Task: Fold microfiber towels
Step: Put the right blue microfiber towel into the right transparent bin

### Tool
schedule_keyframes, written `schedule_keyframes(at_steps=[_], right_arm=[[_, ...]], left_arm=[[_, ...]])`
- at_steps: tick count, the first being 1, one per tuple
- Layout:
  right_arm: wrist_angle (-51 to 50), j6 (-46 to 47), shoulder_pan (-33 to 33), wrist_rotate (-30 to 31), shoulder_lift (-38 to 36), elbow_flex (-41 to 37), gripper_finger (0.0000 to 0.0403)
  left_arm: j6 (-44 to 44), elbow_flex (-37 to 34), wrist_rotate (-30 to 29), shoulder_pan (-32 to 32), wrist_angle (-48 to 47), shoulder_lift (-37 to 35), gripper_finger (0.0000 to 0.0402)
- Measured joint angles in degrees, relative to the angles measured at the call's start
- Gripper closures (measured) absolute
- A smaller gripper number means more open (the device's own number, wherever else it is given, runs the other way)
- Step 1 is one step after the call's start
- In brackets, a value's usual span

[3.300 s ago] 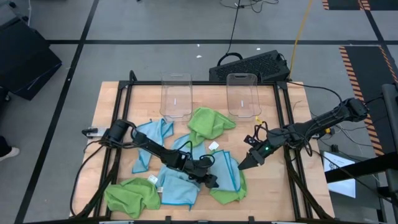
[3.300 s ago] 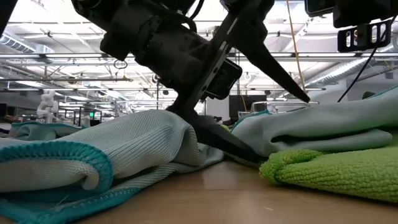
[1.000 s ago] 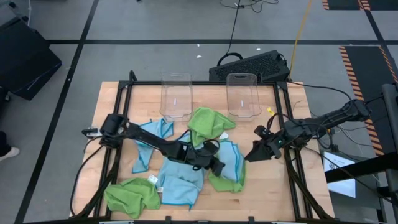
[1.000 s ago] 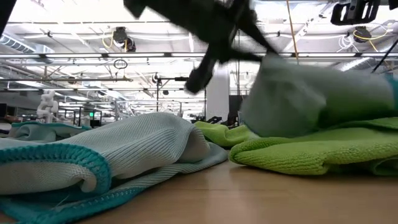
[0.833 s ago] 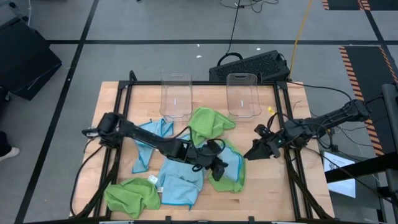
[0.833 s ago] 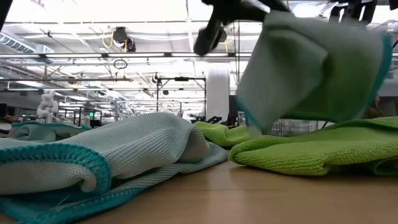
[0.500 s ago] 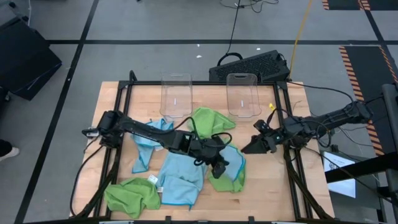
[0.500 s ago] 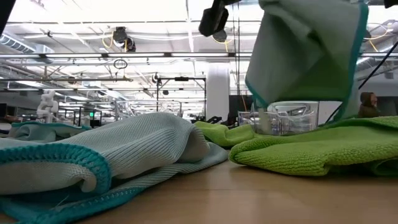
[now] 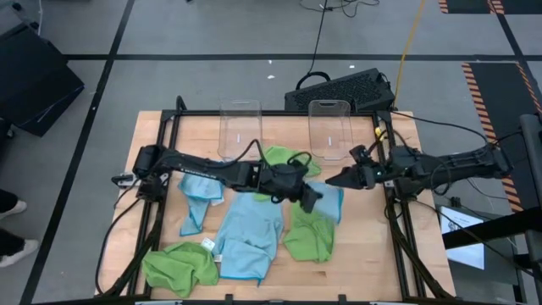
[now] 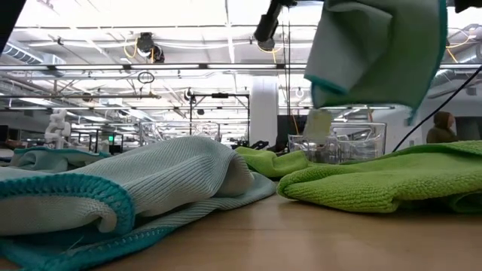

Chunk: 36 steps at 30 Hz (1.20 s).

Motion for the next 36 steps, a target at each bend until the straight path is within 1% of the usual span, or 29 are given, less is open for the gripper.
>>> schedule_keyframes(at_steps=[4, 8, 11, 13, 15, 16, 19, 22, 24, 27, 29, 32, 34, 36], right_arm=[[-7.91, -10.02, 0.11, -0.22, -0.88, 5.89, 0.0211], [-20.55, -23.59, 0.11, 0.06, 0.67, 15.84, 0.0211], [-33.87, -34.75, 0.13, 1.91, 3.35, 24.99, 0.0211], [-41.56, -43.35, 0.15, 2.96, 5.22, 29.73, 0.0209], [-46.15, -50.57, 0.15, 3.05, 6.65, 32.58, 0.0201], [-47.91, -52.54, 0.15, 3.18, 7.16, 33.54, 0.0194], [-53.22, -54.43, 0.14, 5.89, 7.97, 34.88, 0.0162], [-60.0, -54.91, 0.13, 6.77, 8.6, 34.94, 0.0119], [-64.52, -54.84, 0.15, 8.9, 9.08, 34.94, 0.009], [-67.58, -54.84, 0.13, 11.61, 9.47, 34.92, 0.0059], [-67.14, -53.9, 0.15, 14.58, 9.56, 34.92, 0.0051], [-64.76, -50.28, 0.15, 17.8, 9.5, 34.92, 0.0051], [-62.94, -47.1, 0.13, 19.33, 9.35, 34.92, 0.0055], [-61.46, -44.34, 0.13, 19.43, 9.0, 34.92, 0.006]], left_arm=[[-7.46, -0.02, -1.04, 2.13, 4.24, -0.16, 0.0392], [-12.81, -0.02, -1.27, 3.92, 6.55, -0.2, 0.0386], [-14.3, -0.02, -2.07, 4.97, 8.62, -0.2, 0.0391], [-14.44, -0.02, -2.58, 5.58, 10.33, -0.2, 0.0392], [-14.94, -0.02, -2.65, 6.22, 11.56, -0.2, 0.0392], [-15.09, -0.02, -2.63, 6.57, 12.25, -0.2, 0.0392], [-15.25, -0.02, -2.62, 7.5, 13.7, -0.2, 0.0392], [-15.26, -0.04, -2.0, 8.21, 14.82, -0.18, 0.0392], [-15.25, -0.04, -1.98, 8.49, 14.97, -0.17, 0.0392], [-14.58, -0.04, -1.79, 8.75, 14.87, -0.17, 0.0392], [-14.36, -0.04, -1.76, 8.92, 14.78, -0.15, 0.0392], [-14.94, -0.04, -1.69, 9.22, 14.4, -0.15, 0.0392], [-16.13, -0.07, -1.92, 9.32, 14.44, -0.15, 0.0392], [-17.4, -0.07, -2.97, 9.35, 15.15, -0.15, 0.0392]])
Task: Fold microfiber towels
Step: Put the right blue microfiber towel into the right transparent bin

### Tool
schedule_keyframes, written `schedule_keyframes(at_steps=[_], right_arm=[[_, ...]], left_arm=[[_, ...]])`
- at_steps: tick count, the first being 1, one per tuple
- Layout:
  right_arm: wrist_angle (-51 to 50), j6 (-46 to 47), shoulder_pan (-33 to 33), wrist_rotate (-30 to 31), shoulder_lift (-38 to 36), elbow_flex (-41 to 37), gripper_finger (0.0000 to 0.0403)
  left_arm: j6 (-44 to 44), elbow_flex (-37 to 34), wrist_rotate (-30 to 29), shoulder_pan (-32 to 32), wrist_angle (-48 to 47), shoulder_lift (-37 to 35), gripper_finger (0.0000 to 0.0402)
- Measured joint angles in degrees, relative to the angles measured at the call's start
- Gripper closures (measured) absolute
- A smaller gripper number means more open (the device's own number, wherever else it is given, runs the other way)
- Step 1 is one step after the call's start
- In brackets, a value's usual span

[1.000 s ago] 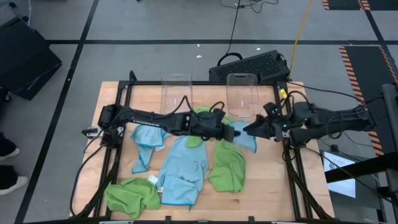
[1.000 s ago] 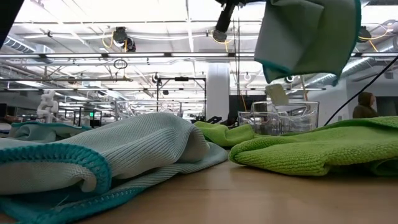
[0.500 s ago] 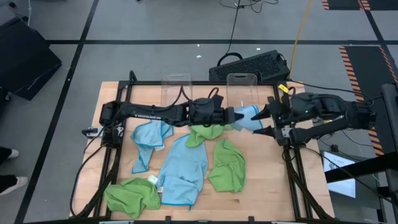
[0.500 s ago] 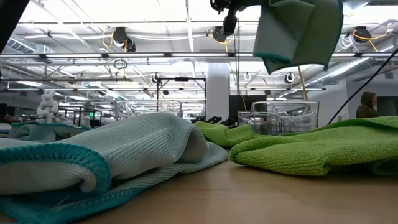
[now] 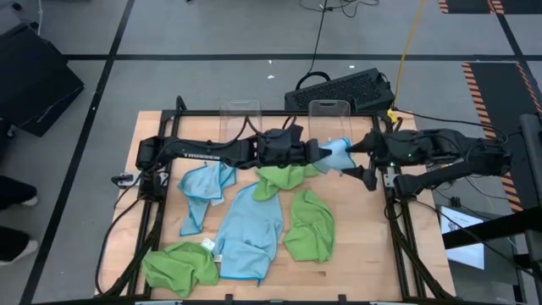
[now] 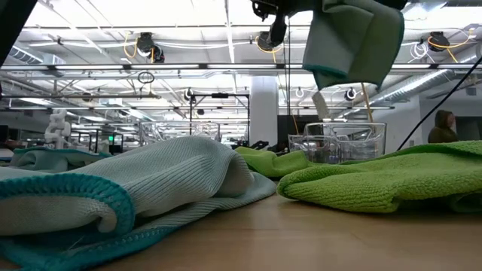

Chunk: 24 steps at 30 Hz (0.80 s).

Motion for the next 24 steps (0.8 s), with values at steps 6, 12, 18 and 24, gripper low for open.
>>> schedule_keyframes(at_steps=[6, 12, 18, 24], right_arm=[[3.65, 13.22, 0.0, -4.63, -2.1, -0.02, 0.0063], [10.25, 21.46, 0.02, -12.06, -3.29, -0.37, 0.0064], [8.03, 15.97, 2.48, -11.99, -3.3, -0.38, 0.0064], [6.2, 14.99, 7.8, -7.33, -2.06, -0.39, 0.0064]], left_arm=[[-2.89, 0.0, -2.44, -0.21, 4.85, 0.0, 0.0392], [-3.83, -0.02, -2.94, -1.61, 4.88, 0.02, 0.0391], [-6.27, -0.02, -7.25, -4.59, 5.07, 0.04, 0.0392], [-8.42, -0.02, -16.19, -8.9, 7.57, 0.04, 0.0391]])
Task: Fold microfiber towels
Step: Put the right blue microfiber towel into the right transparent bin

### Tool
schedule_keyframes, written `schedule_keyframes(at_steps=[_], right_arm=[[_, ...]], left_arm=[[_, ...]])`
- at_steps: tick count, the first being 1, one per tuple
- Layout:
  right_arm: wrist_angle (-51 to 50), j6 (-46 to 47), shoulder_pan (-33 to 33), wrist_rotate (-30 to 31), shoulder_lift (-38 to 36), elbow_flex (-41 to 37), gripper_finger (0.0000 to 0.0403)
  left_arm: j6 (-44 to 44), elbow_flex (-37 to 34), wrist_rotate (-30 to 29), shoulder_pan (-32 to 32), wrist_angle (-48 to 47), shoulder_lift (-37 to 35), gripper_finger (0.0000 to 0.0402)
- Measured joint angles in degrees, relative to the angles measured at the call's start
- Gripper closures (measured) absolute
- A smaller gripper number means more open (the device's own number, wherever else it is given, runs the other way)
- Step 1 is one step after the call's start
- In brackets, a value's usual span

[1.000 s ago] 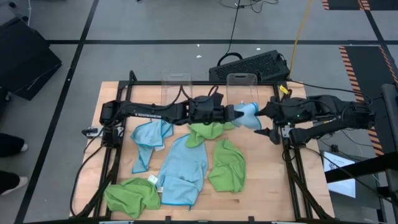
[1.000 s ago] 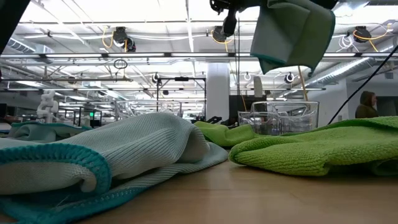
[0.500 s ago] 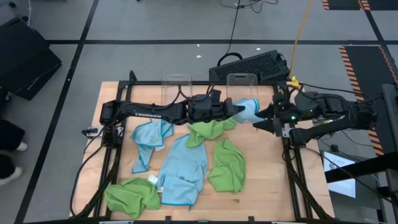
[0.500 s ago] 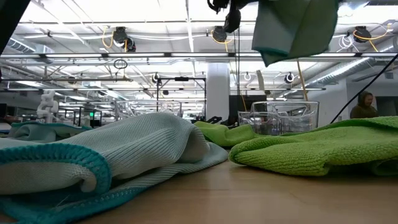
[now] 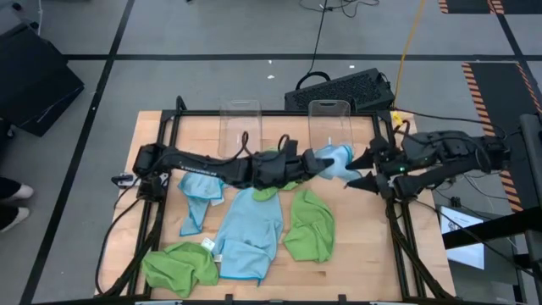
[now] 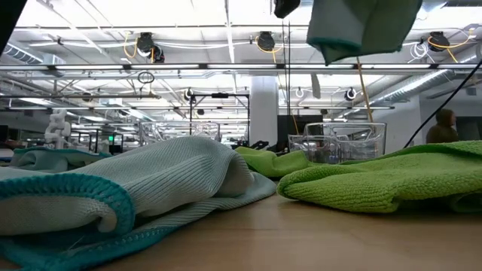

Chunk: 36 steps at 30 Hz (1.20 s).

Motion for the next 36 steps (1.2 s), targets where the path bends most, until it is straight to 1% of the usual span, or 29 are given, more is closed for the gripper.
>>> schedule_keyframes(at_steps=[3, 6, 9, 13, 17, 21, 24, 30, 33, 36], right_arm=[[-0.52, -1.55, 3.06, 1.9, 1.02, 0.0, 0.0064], [-0.69, -5.72, 6.81, 4.19, 2.49, 0.0, 0.0064], [-1.01, -10.75, 10.65, 8.43, 4.25, 0.0, 0.0064], [-0.65, -17.43, 14.77, 14.45, 6.74, 1.17, 0.0065], [-0.54, -24.67, 17.88, 23.03, 9.45, 3.55, 0.0065], [-0.59, -27.24, 18.27, 29.81, 11.56, 4.81, 0.0064], [-0.98, -27.38, 18.21, 33.09, 12.41, 4.81, 0.0064], [-1.4, -31.29, 17.95, 38.04, 14.2, 4.81, 0.0068], [-1.07, -32.77, 17.95, 41.41, 14.94, 4.81, 0.009], [-0.98, -33.5, 17.77, 43.49, 15.53, 4.81, 0.0132]], left_arm=[[-1.4, -0.02, -5.1, -2.05, -0.23, 0.0, 0.0391], [-4.57, -0.02, -10.76, -3.92, -0.1, 0.0, 0.0392], [-7.74, -0.02, -16.06, -5.6, -0.12, 0.0, 0.0392], [-9.65, -0.02, -19.43, -6.74, 0.01, 0.0, 0.0391], [-10.88, -0.02, -20.7, -7.08, 0.0, 0.0, 0.0392], [-11.09, -0.02, -20.75, -6.96, 0.01, 0.0, 0.0391], [-11.07, -0.02, -20.73, -6.68, 0.85, 0.0, 0.0388], [-11.01, -0.02, -20.66, -6.2, 2.32, 0.0, 0.0392], [-10.83, -0.02, -20.57, -6.2, 3.19, 0.0, 0.0392], [-10.78, -0.02, -20.54, -6.2, 3.24, 0.0, 0.0391]])
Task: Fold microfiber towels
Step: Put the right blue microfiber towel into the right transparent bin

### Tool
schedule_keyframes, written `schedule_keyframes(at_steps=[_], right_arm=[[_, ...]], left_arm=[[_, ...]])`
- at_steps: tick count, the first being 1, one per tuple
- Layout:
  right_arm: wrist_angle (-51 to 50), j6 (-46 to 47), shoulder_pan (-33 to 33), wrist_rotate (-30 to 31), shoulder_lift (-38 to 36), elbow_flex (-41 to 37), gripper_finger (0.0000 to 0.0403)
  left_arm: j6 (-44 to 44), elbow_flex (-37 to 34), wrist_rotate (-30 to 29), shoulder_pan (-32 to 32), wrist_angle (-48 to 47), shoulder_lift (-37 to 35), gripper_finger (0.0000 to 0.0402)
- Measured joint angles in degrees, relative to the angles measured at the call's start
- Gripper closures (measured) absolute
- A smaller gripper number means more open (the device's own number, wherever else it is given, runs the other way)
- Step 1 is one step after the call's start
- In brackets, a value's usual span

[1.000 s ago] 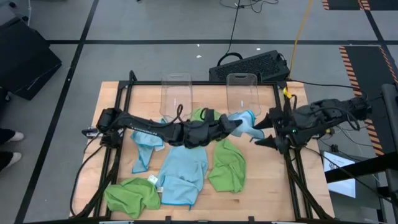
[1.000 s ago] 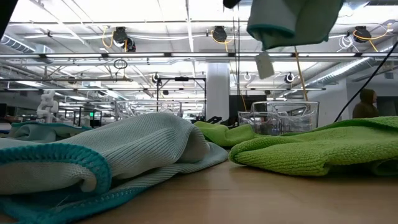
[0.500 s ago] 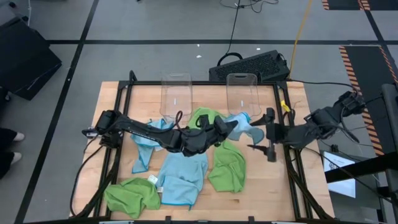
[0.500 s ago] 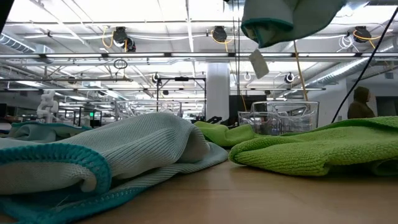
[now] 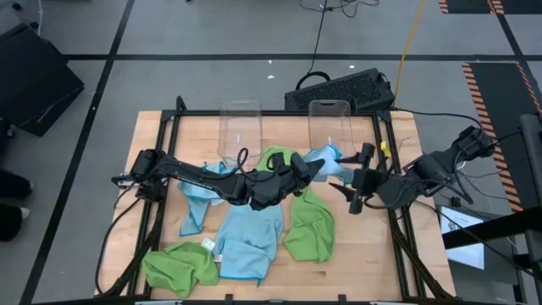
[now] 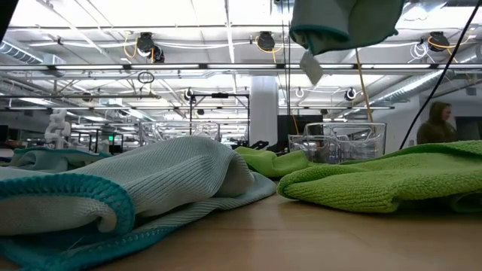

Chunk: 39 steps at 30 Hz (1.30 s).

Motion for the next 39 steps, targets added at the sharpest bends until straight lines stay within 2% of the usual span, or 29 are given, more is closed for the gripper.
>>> schedule_keyframes(at_steps=[12, 13, 17, 19, 24, 28, 31, 34, 39], right_arm=[[-1.32, 2.05, -1.97, -0.2, 0.74, 0.0, 0.0376], [-1.53, 2.07, -1.97, -0.32, 0.68, 0.0, 0.0387], [-1.73, 5.19, -2.05, -0.39, 0.29, 0.0, 0.0387], [-1.77, 7.46, -2.49, -0.54, 0.11, 0.0, 0.0391], [-1.76, 11.76, -4.48, -2.0, -1.6, 0.0, 0.0395], [-1.75, 12.46, -7.29, -2.34, -3.2, 0.0, 0.0395], [-1.77, 12.22, -10.57, -4.19, -4.32, 0.0, 0.0395], [-2.01, 9.46, -14.69, -6.39, -4.49, 0.0, 0.0395], [-4.94, 1.07, -23.92, -9.43, -3.94, 0.0, 0.0395]], left_arm=[[2.74, 0.0, 1.26, 0.04, 0.33, 0.0, 0.0384], [3.41, 0.0, 1.27, 0.04, 0.31, 0.0, 0.0383], [6.34, 0.0, 1.52, 0.23, 0.38, 0.0, 0.0377], [8.6, 0.0, 2.41, 0.39, 0.39, -0.17, 0.0362], [11.99, 0.02, 4.9, 0.9, -1.9, -2.2, 0.0272], [12.53, 0.02, 10.31, 1.63, -11.25, -5.15, 0.019], [14.73, 0.0, 15.58, 2.7, -20.26, -8.46, 0.0145], [18.64, 0.02, 18.64, 3.58, -29.73, -12.59, 0.0119], [23.14, 0.05, 19.29, 5.1, -41.17, -18.91, 0.0111]])
